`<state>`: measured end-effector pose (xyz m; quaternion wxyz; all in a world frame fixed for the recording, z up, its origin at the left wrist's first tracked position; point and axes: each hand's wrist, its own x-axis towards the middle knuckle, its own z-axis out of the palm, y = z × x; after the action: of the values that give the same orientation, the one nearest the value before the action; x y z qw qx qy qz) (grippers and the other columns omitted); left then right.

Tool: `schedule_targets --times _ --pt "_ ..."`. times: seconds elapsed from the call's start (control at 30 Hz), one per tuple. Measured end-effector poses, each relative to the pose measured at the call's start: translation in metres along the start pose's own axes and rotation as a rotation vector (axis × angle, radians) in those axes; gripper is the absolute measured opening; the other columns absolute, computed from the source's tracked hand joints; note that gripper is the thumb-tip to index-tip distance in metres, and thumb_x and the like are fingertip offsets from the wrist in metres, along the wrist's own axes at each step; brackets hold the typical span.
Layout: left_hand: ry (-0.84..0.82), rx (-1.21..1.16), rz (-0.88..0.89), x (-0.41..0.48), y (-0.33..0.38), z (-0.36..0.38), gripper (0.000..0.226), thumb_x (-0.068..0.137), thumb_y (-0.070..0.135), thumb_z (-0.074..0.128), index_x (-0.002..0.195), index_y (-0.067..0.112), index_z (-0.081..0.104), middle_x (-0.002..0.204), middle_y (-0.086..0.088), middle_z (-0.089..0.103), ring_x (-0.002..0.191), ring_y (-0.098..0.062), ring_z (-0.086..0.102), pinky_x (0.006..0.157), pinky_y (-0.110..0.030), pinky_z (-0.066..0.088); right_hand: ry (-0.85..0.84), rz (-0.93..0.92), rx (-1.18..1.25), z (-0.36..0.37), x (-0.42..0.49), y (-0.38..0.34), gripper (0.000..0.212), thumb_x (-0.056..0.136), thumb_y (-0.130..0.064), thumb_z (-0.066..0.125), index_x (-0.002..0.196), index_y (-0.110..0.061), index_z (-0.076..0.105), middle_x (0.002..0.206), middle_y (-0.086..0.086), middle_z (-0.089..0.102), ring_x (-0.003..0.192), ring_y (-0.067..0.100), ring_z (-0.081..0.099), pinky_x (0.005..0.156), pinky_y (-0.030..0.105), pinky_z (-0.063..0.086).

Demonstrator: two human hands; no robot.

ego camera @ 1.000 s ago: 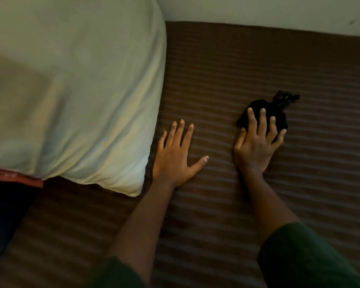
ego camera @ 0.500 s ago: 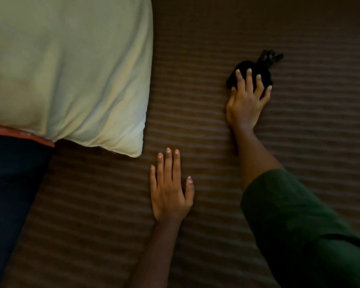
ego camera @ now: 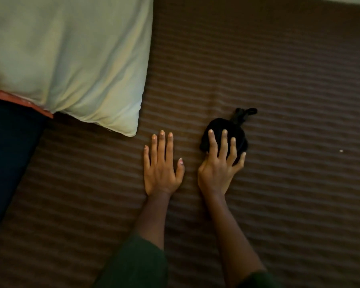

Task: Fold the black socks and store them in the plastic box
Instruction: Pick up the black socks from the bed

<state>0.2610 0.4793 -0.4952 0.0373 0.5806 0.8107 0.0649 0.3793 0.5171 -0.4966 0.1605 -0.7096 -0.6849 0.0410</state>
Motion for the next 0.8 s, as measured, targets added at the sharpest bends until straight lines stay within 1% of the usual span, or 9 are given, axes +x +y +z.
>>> schedule_targets --times 0.1,0.23,0.27,0.33,0.47,0.53,0.63,0.73,0.8 --pt "-0.023 0.011 -0.013 -0.003 0.0 -0.002 0.07 0.087 0.045 0.034 0.149 0.014 0.025 0.156 -0.01 0.027 0.144 -0.026 0.026 0.115 -0.045 0.015 0.024 -0.005 -0.049 0.012 -0.004 0.003 0.064 0.084 -0.021 0.047 0.144 -0.033 0.028 0.152 0.004 0.035 0.138 0.025 0.023 0.109 0.061 0.023" --pt "-0.071 -0.002 -0.004 0.001 0.006 -0.022 0.069 0.09 0.047 0.032 0.149 0.012 0.026 0.156 -0.012 0.027 0.144 -0.027 0.027 0.116 -0.046 0.022 0.014 0.013 -0.07 0.014 -0.002 0.003 0.066 0.083 -0.023 0.045 0.144 -0.034 0.024 0.151 0.001 0.023 0.138 0.024 0.021 0.109 0.06 0.023" --pt "-0.076 -0.032 0.01 -0.004 0.004 -0.028 0.068 0.091 0.047 0.032 0.149 0.012 0.026 0.156 -0.013 0.026 0.144 -0.027 0.026 0.116 -0.045 0.022 0.014 0.015 -0.075 0.013 -0.001 0.003 0.066 0.083 -0.023 0.045 0.144 -0.034 0.024 0.152 0.001 0.023 0.138 0.024 0.021 0.11 0.06 0.023" --pt "-0.094 -0.078 0.038 -0.032 -0.001 -0.035 0.066 0.092 0.045 0.033 0.149 0.012 0.027 0.156 -0.012 0.026 0.144 -0.025 0.026 0.117 -0.042 0.019 0.027 0.011 -0.085 0.011 -0.001 0.002 0.066 0.082 -0.022 0.044 0.144 -0.034 0.025 0.153 0.002 0.03 0.138 0.024 0.02 0.11 0.059 0.022" --pt "-0.128 -0.023 0.028 -0.088 -0.013 -0.038 0.067 0.092 0.047 0.031 0.148 0.012 0.028 0.154 -0.009 0.031 0.144 -0.024 0.027 0.116 -0.042 0.015 0.035 0.006 -0.066 0.008 0.005 -0.003 0.065 0.082 -0.022 0.043 0.144 -0.034 0.026 0.152 0.003 0.034 0.138 0.023 0.019 0.111 0.059 0.022" --pt "-0.104 -0.009 0.04 -0.087 -0.012 -0.03 0.069 0.09 0.046 0.034 0.148 0.011 0.028 0.155 -0.009 0.03 0.144 -0.024 0.026 0.115 -0.043 0.015 0.038 0.011 -0.054 0.007 0.005 -0.002 0.065 0.082 -0.021 0.042 0.143 -0.034 0.027 0.152 0.003 0.036 0.138 0.024 0.021 0.111 0.059 0.022" --pt "-0.091 -0.035 0.041 -0.086 -0.012 -0.017 0.069 0.088 0.042 0.035 0.148 0.01 0.028 0.155 -0.009 0.03 0.144 -0.023 0.023 0.116 -0.044 0.014 0.027 0.007 -0.05 0.001 0.004 0.0 0.062 0.084 -0.02 0.04 0.143 -0.034 0.031 0.152 0.003 0.036 0.14 0.027 0.029 0.111 0.059 0.021" --pt "-0.088 -0.048 0.043 -0.095 -0.017 -0.009 0.069 0.087 0.04 0.034 0.149 0.01 0.025 0.156 -0.009 0.028 0.144 -0.022 0.019 0.116 -0.044 0.013 -0.029 0.011 0.049 -0.018 0.001 -0.003 0.053 0.09 -0.018 0.039 0.142 -0.031 0.037 0.151 0.002 0.038 0.141 0.027 0.031 0.113 0.057 0.02" --pt "-0.078 -0.05 0.041 -0.095 -0.02 -0.007 0.069 0.087 0.039 0.033 0.149 0.011 0.024 0.156 -0.008 0.027 0.145 -0.021 0.018 0.117 -0.044 0.013 -0.072 0.018 0.131 -0.031 -0.016 -0.003 0.05 0.094 -0.017 0.039 0.142 -0.03 0.038 0.151 0.001 0.038 0.142 0.025 0.029 0.114 0.055 0.021"
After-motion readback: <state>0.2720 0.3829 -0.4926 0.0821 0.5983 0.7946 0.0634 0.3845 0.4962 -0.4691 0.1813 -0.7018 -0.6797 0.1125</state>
